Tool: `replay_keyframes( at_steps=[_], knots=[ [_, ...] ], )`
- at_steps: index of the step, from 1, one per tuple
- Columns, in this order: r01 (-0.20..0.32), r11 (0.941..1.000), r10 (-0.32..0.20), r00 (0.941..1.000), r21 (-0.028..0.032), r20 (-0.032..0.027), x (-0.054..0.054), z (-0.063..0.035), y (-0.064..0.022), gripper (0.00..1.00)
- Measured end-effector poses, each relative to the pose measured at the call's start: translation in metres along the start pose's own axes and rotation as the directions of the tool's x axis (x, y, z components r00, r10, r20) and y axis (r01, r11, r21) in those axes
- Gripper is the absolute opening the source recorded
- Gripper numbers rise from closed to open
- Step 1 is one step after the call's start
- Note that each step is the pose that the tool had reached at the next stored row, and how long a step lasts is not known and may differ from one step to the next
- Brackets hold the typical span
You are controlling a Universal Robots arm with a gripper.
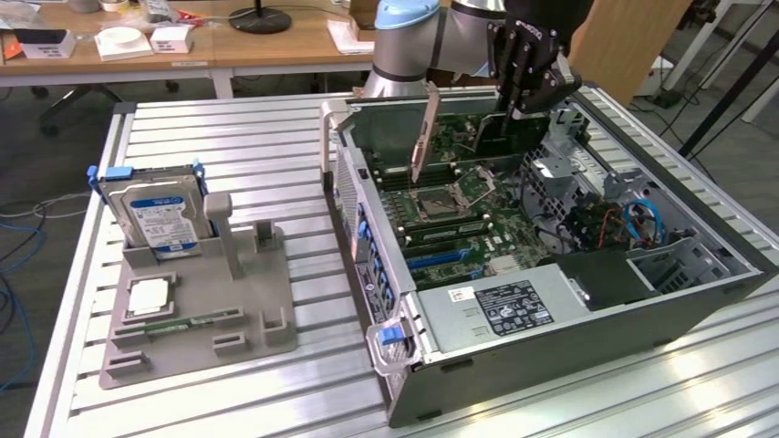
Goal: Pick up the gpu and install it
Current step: 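Insert the gpu into the slot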
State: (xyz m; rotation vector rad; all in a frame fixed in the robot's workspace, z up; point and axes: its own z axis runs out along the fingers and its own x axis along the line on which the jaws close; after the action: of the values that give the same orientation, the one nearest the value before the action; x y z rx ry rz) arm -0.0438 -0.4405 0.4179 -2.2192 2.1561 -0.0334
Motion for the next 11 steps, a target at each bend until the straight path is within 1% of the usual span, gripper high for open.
replay_keyframes(
  at_steps=[6,11],
  knots=[
    [-0.001,1.0000,0.001,1.0000,0.0006,-0.0002,-0.0001,0.0025,0.0001,0.26],
    [-0.002,1.0000,0.002,1.0000,0.0019,-0.0002,0.0000,0.0097,0.0005,0.26]
  ],
)
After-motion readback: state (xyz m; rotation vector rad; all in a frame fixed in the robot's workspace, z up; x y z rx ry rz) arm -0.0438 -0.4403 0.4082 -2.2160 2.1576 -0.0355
